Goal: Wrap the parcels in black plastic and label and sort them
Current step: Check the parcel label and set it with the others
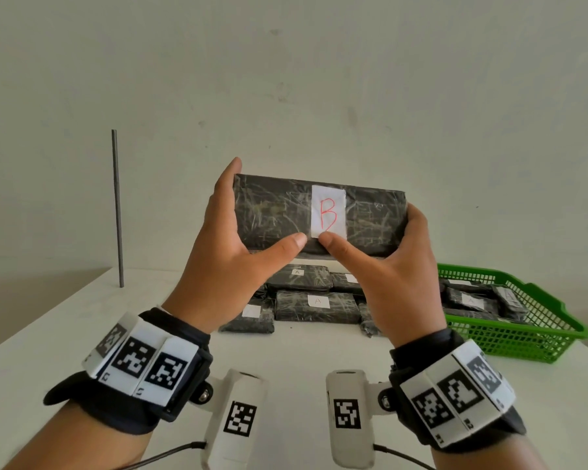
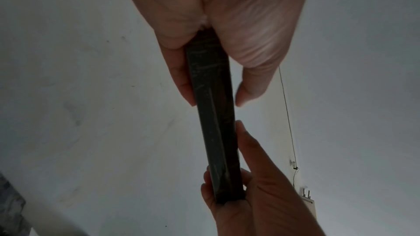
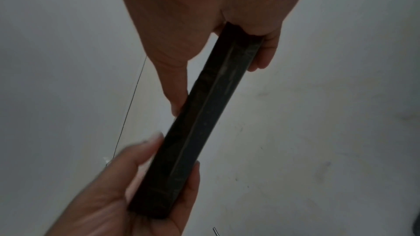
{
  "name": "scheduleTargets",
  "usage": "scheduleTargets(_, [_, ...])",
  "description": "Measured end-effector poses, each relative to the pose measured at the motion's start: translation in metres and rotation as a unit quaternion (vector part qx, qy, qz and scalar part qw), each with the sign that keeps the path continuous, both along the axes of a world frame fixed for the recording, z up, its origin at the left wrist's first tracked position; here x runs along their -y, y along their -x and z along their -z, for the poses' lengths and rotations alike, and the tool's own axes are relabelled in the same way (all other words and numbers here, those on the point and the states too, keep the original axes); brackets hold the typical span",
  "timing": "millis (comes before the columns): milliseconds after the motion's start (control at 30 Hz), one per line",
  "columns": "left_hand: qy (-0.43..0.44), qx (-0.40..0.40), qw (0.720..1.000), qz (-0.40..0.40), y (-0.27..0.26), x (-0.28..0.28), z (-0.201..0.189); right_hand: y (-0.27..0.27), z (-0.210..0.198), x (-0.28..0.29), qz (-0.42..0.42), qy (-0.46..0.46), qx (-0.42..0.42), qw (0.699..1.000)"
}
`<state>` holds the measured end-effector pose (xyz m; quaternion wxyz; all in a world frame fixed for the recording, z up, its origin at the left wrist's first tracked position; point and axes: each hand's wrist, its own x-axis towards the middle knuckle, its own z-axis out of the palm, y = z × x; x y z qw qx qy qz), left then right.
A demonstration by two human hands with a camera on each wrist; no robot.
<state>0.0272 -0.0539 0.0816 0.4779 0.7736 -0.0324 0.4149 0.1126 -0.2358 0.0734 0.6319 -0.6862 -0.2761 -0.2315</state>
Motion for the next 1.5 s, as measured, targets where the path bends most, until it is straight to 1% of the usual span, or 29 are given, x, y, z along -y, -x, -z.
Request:
scheduleTargets(67, [0.005, -0.014, 1.000, 0.015, -0.001, -0.005, 0.001, -0.005, -0.001, 0.008, -0.017, 0.042, 0.008, 0.999])
scheduleTargets(100, [0.021, -0.021, 0.999, 0.028, -0.001, -0.007, 0.001, -0.008, -0.002, 0.013, -0.029, 0.075, 0.008, 0.997])
scheduleTargets(167, [0.074, -0.047, 0.994, 0.071, 0.000, -0.011, -0.001, -0.012, -0.005, 0.025, -0.038, 0.148, -0.002, 0.988])
scheduleTargets(233, [0.127, -0.078, 0.981, 0.125, -0.001, -0.014, -0.004, -0.018, -0.008, 0.037, -0.038, 0.190, -0.003, 0.981])
scheduleTargets(300, [0.160, -0.100, 0.969, 0.160, -0.001, -0.013, -0.007, -0.021, -0.014, 0.045, -0.035, 0.190, -0.001, 0.981])
scheduleTargets(367, [0.177, -0.109, 0.961, 0.181, -0.002, -0.012, -0.008, -0.025, -0.022, 0.050, -0.043, 0.166, -0.006, 0.985])
scheduleTargets(400, [0.175, -0.111, 0.961, 0.180, -0.002, -0.013, -0.010, -0.026, -0.026, 0.052, -0.048, 0.157, -0.009, 0.986])
scheduleTargets(467, [0.139, -0.112, 0.972, 0.153, -0.006, -0.014, -0.013, -0.025, -0.034, 0.056, -0.046, 0.151, -0.006, 0.987])
scheduleTargets(567, [0.090, -0.097, 0.984, 0.116, -0.012, -0.009, -0.019, -0.021, -0.040, 0.055, -0.019, 0.145, 0.003, 0.989])
scheduleTargets(633, [0.088, -0.108, 0.984, 0.108, -0.017, -0.004, -0.019, -0.019, -0.040, 0.053, -0.002, 0.134, 0.014, 0.991])
scheduleTargets(733, [0.104, -0.121, 0.979, 0.126, -0.019, 0.003, -0.018, -0.014, -0.036, 0.052, -0.031, 0.069, 0.030, 0.997])
scheduleTargets(800, [0.116, -0.094, 0.980, 0.131, -0.020, 0.006, -0.016, -0.011, -0.033, 0.051, -0.058, 0.015, 0.029, 0.998])
scheduleTargets(867, [0.129, -0.037, 0.983, 0.122, -0.021, 0.008, -0.014, -0.007, -0.029, 0.049, -0.076, -0.017, 0.017, 0.997])
scheduleTargets(900, [0.122, -0.011, 0.986, 0.116, -0.021, 0.010, -0.013, -0.005, -0.027, 0.047, -0.079, -0.025, 0.011, 0.996])
scheduleTargets(1000, [0.101, 0.034, 0.989, 0.102, -0.019, 0.015, -0.011, -0.002, -0.025, 0.046, -0.066, -0.005, 0.019, 0.998])
scheduleTargets(1100, [0.099, 0.050, 0.989, 0.100, -0.015, 0.018, -0.012, 0.004, -0.025, 0.044, -0.057, 0.011, 0.024, 0.998])
scheduleTargets(1233, [0.097, 0.070, 0.991, 0.057, -0.011, 0.023, -0.013, 0.011, -0.027, 0.039, -0.022, 0.030, 0.024, 0.999])
scheduleTargets(1500, [0.070, 0.093, 0.993, 0.014, 0.000, 0.031, -0.016, 0.019, -0.031, 0.028, 0.000, -0.020, 0.026, 0.999])
